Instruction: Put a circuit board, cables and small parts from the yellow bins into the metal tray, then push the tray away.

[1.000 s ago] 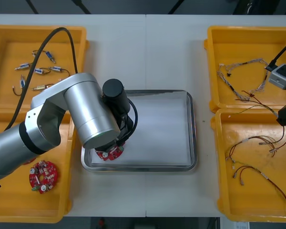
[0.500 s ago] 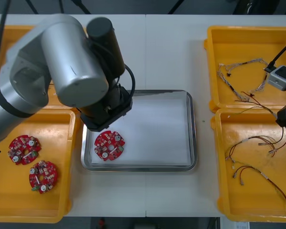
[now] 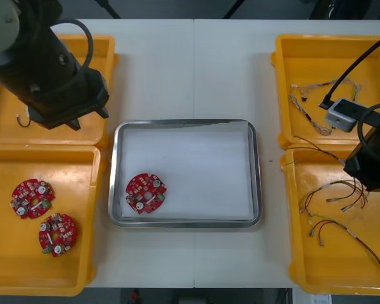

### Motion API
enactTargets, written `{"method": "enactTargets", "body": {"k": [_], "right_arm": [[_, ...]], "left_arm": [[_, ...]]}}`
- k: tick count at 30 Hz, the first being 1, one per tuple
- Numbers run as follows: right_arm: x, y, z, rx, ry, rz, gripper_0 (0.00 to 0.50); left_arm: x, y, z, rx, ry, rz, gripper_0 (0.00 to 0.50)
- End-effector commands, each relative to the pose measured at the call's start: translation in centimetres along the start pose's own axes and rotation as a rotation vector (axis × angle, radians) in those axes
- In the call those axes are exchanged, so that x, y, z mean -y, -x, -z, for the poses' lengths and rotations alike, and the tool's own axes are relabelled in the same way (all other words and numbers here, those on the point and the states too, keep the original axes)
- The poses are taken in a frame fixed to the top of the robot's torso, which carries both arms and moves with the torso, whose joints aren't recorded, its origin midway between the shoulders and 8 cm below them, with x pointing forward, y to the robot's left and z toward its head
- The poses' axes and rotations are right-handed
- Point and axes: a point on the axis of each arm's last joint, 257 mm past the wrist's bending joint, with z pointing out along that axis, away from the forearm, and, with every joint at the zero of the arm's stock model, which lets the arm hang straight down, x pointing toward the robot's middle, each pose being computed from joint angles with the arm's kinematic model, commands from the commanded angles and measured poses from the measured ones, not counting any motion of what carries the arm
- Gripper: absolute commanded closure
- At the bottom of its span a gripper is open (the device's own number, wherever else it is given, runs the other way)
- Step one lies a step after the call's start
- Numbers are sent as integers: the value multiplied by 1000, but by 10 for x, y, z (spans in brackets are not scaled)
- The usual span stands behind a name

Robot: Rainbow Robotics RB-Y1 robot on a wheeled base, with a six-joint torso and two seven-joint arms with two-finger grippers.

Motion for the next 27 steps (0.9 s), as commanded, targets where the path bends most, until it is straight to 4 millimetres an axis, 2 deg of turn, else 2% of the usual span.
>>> {"method": "enactTargets", "body": {"k": [1,12,19,27], "right_arm": [[-14,26,5,33,-29,87,500],[-65,85,-4,98,-4,370,500],[-96,101,-18,109,14,514,500],[-125,110,-46,118,23,626,500]], "left_arm": [[-22,47,36,79,9,40,0],[-80,114,46,163,86,38,0],[-107,149,43,222,120,93,0],[-135,195,45,263,100,278,0]]}}
